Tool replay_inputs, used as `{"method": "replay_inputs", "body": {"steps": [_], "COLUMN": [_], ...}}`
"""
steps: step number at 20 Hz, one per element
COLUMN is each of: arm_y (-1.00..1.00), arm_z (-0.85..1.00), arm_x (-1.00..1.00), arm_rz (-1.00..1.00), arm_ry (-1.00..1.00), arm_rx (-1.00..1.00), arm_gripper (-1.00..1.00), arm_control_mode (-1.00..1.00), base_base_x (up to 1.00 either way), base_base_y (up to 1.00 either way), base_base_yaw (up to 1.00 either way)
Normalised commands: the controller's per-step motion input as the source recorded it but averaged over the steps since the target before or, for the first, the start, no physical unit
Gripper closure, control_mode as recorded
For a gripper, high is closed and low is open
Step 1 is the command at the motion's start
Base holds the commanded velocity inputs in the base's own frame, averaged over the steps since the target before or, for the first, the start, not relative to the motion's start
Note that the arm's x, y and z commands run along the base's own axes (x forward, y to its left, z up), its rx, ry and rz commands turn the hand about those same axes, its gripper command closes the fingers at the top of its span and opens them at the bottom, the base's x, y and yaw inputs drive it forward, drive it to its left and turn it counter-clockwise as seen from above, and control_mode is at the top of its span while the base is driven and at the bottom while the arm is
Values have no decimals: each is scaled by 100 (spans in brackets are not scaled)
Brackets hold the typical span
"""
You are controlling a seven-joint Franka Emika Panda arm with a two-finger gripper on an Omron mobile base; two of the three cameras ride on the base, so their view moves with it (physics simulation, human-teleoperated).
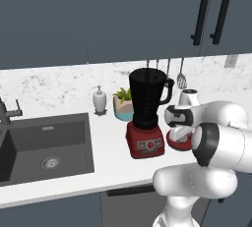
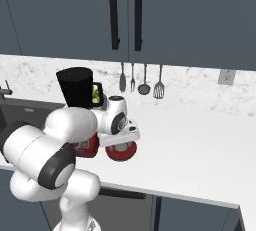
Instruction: Close the lid blender by securely placing the lid on top.
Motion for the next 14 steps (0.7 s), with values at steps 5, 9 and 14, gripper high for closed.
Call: {"method": "replay_inputs", "body": {"steps": [5,9,14], "arm_y": [0,0,0], "arm_z": [-14,-18,-4], "arm_x": [11,6,2], "arm_rz": [-1,-1,0], "arm_ry": [0,0,0], "arm_rx": [3,1,1], "arm_gripper": [-100,100,100], "arm_control_mode": [-100,-100,-100], "base_base_x": [0,0,0], "base_base_y": [0,0,0], "base_base_yaw": [0,0,0]}}
